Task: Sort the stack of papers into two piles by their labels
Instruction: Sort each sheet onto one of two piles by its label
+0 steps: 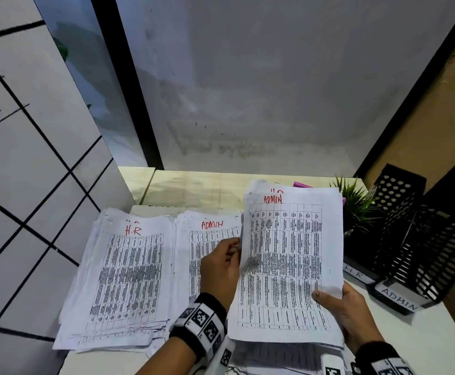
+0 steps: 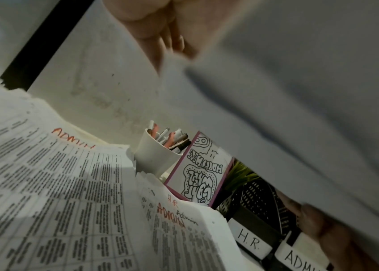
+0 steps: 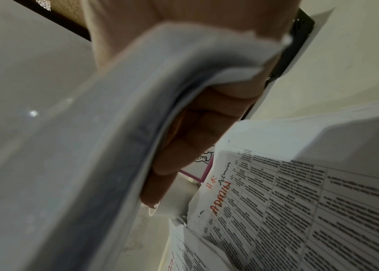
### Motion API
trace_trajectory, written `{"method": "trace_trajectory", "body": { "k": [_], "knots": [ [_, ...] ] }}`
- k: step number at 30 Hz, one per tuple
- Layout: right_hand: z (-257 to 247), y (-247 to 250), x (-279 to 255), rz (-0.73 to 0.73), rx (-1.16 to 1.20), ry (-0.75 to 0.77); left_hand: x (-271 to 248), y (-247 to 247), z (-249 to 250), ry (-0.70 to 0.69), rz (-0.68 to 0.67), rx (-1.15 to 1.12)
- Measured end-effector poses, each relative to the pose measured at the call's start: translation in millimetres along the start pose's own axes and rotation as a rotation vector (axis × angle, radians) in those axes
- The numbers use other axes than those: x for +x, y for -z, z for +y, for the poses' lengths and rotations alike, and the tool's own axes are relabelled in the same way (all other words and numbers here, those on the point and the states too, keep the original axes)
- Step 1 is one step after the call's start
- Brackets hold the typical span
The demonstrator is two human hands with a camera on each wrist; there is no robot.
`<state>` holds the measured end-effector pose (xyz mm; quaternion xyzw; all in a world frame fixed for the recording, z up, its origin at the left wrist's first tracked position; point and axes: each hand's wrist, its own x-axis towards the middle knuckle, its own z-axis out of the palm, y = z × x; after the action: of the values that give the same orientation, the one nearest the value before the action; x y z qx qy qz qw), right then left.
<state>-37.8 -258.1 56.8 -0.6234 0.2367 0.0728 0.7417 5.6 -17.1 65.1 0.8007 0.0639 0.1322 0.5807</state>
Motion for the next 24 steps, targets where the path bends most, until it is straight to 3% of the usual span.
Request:
{"method": "trace_trajectory", "body": {
  "k": [4, 10, 13, 18, 24],
  "knots": [
    [1.1, 1.8, 1.2, 0.003, 0.016, -0.009, -6.1, 5.4, -1.3, -0.267, 0.001, 0.036],
    [0.4, 0.5, 0.9, 0.01, 0.039, -0.031, -10.5, 7.8, -8.4, -0.377, 0.015, 0.018],
    [-0.3, -0.2, 1.0, 0.001, 0.042, -0.028, -13.5, 12.5, 2.1, -0.361, -0.011, -0.02],
    [0.9, 0.4, 1.1, -0.026, 0.078, -0.021, -25.2, 17.1, 16.8, -0.13, -0.255, -0.158],
    [0.3, -4.9, 0.8, -0.068, 0.163, -0.018, -14.5, 19.7, 27.6, -0.21, -0.042, -0.096]
  ]
}}
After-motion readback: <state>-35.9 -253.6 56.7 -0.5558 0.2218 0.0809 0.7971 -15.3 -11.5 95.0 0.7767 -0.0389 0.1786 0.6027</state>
